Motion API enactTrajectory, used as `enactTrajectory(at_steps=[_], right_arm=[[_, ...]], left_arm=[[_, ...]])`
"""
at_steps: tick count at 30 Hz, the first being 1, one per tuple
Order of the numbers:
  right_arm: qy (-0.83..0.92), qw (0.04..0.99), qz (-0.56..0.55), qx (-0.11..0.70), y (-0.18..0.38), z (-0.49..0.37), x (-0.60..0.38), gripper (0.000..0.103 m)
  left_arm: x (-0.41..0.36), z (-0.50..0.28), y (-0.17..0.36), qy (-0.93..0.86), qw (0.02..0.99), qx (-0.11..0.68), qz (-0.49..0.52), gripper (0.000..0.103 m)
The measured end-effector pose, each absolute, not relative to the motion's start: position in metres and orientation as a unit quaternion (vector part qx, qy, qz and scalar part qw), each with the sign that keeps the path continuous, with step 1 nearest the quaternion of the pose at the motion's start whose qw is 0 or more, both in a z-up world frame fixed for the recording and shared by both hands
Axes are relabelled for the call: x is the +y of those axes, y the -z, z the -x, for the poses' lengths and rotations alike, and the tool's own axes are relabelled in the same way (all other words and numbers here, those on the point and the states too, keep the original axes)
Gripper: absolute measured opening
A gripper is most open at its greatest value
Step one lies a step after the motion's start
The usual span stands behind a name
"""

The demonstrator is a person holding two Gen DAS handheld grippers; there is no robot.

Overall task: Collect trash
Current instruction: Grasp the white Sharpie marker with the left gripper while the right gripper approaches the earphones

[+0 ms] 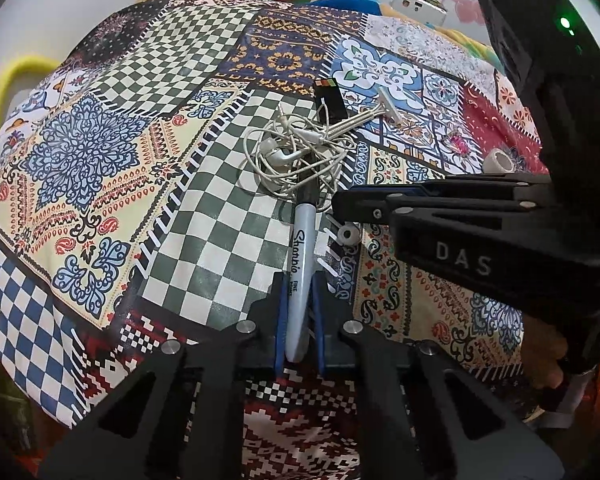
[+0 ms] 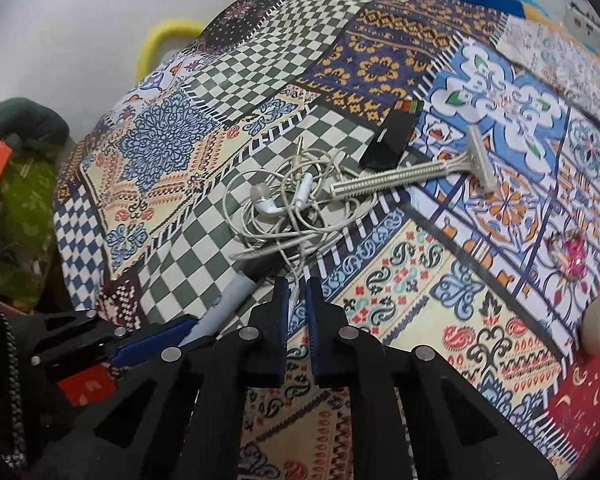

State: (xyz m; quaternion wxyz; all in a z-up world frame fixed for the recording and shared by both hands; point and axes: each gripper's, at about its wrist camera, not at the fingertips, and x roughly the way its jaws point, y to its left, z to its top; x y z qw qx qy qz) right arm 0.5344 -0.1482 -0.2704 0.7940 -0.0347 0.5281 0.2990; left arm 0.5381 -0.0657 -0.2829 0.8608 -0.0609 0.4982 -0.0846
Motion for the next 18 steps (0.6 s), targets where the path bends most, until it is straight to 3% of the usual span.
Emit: enactTrajectory(at_steps=[9, 18], right_arm=[[-0.282, 0.805, 0.056, 0.519, 0.271, -0.538, -0.144, 0.004], [-0.248, 0.818, 0.066, 0.514, 0.274, -0.550, -0.139, 0.003]], left_arm=[[-0.047, -0.533, 0.257, 0.107, 0.859, 0.482, 0.136, 0.009], [-0.032, -0.509, 0.245, 0.087, 0.866, 0.480, 0.108, 0.009]])
